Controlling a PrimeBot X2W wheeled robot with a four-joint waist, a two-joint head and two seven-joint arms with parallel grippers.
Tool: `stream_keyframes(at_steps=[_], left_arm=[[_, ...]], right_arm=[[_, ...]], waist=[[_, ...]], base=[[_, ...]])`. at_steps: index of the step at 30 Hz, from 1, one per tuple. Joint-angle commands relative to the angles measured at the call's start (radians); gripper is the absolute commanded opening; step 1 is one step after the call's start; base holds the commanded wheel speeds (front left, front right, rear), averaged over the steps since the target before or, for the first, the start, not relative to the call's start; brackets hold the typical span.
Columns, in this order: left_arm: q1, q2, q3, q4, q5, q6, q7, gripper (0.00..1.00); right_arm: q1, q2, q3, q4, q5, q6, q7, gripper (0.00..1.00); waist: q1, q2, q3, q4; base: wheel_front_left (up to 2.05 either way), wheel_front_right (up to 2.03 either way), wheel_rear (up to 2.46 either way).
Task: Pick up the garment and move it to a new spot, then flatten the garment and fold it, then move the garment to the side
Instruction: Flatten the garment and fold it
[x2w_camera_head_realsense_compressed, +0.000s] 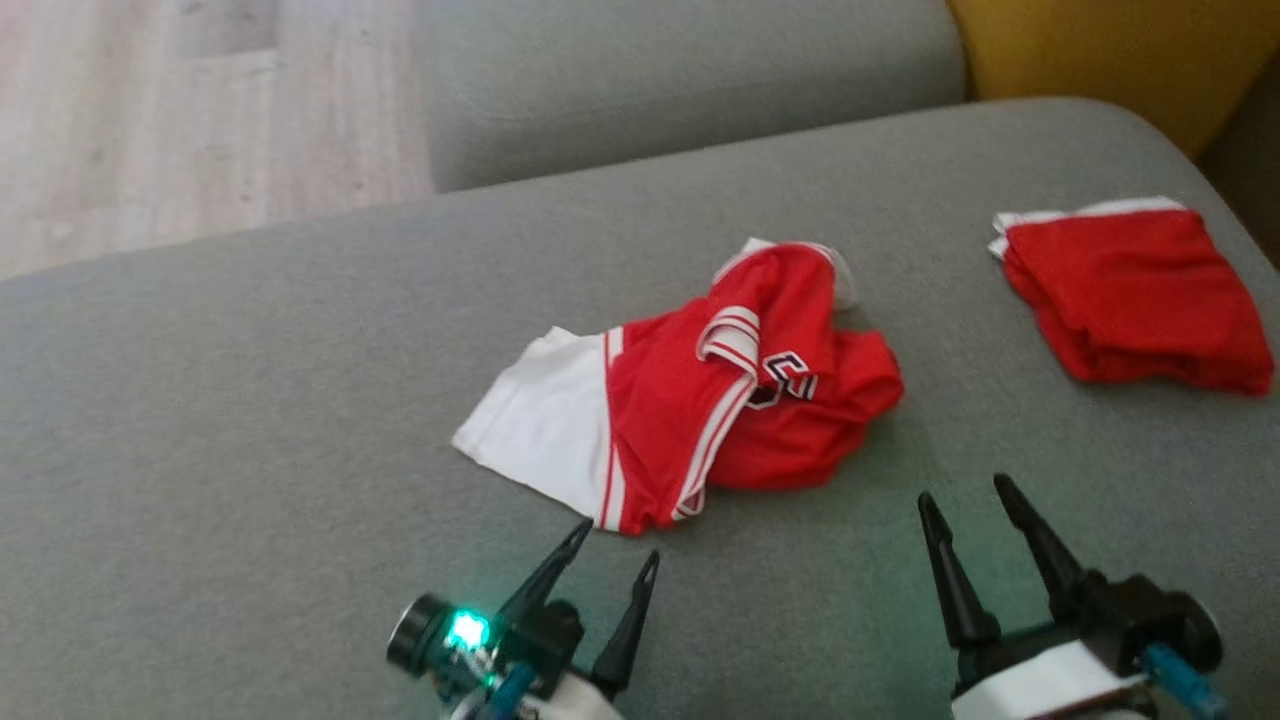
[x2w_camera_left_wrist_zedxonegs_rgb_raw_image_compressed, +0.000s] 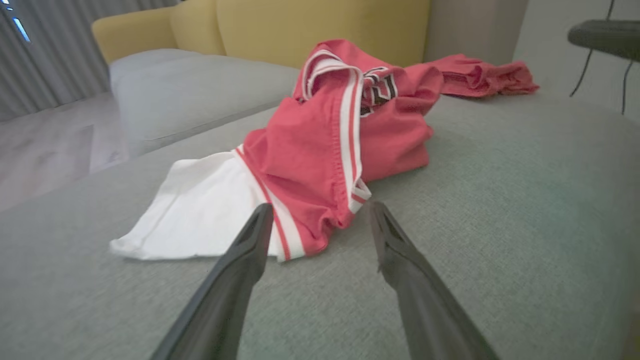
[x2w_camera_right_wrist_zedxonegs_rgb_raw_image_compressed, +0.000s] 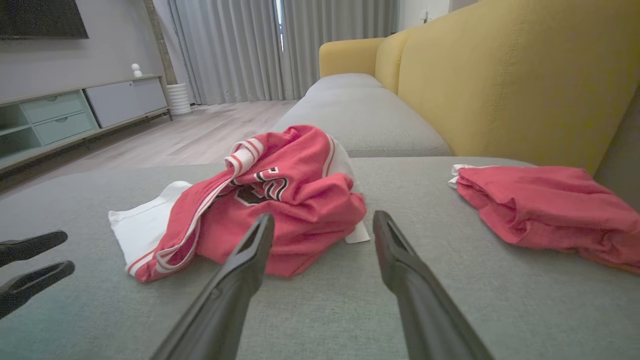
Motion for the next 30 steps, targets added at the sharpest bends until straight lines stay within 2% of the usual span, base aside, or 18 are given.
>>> stream_keyframes(at_steps=[1,6,13,14,15,16,19,24,28,30], left_arm=[[-0.064,-0.002,0.018,-0.015,-0.005,0.008,-0.008,1.00],[-0.167,-0.002,-0.048,0.081,-0.040,0.022,-0.008,1.00],[-0.243,-0.002,-0.105,0.193,-0.099,0.065,-0.008,1.00],[-0.250,-0.002,-0.111,0.209,-0.105,0.071,-0.008,0.83],[-0.256,-0.002,-0.115,0.221,-0.110,0.079,-0.008,0.33],[-0.261,-0.002,-0.117,0.227,-0.115,0.087,-0.008,0.00],[-0.264,-0.002,-0.119,0.228,-0.142,0.090,-0.008,0.00],[-0.267,-0.002,-0.134,0.141,-0.247,0.023,-0.008,0.00],[-0.306,-0.002,-0.144,0.027,-0.420,-0.054,0.004,0.00],[-0.361,-0.002,-0.147,-0.031,-0.509,-0.075,0.034,0.00]], right_arm=[[-0.056,-0.019,0.024,-0.036,0.007,0.007,-0.011,1.00],[-0.098,-0.023,0.032,-0.039,0.024,0.007,-0.011,1.00],[-0.126,-0.017,0.043,-0.040,0.041,0.007,-0.011,1.00],[-0.128,-0.015,0.043,-0.039,0.042,0.007,-0.011,1.00],[-0.129,-0.013,0.042,-0.039,0.042,0.007,-0.011,1.00],[-0.130,-0.011,0.041,-0.039,0.042,0.007,-0.011,1.00],[-0.132,-0.001,0.032,-0.033,0.047,0.007,-0.011,1.00],[-0.135,0.014,0.040,-0.026,0.053,0.007,-0.011,1.00],[-0.134,0.029,0.044,-0.024,0.057,0.007,-0.011,1.00],[-0.131,0.035,0.046,-0.024,0.055,0.007,-0.011,1.00]], waist=[[0.0000,-0.0001,0.043,-0.038],[0.0000,-0.0001,0.099,-0.091],[0.0000,-0.0001,0.135,-0.149],[0.0000,-0.0001,0.136,-0.157],[0.0000,-0.0001,0.136,-0.163],[0.0000,-0.0001,0.135,-0.170],[0.0000,-0.0001,0.132,-0.188],[0.0000,-0.0001,0.113,-0.216],[0.0000,-0.0001,0.087,-0.243],[0.0000,-0.0001,0.074,-0.256]], base=[[0.00,0.00,0.00],[0.00,0.00,0.00],[0.00,0.00,0.00],[0.00,0.00,0.00],[0.00,0.00,0.00],[0.00,0.00,0.00],[0.00,0.00,0.00],[0.00,0.00,0.00],[0.00,0.00,0.00],[0.00,0.00,0.00]])
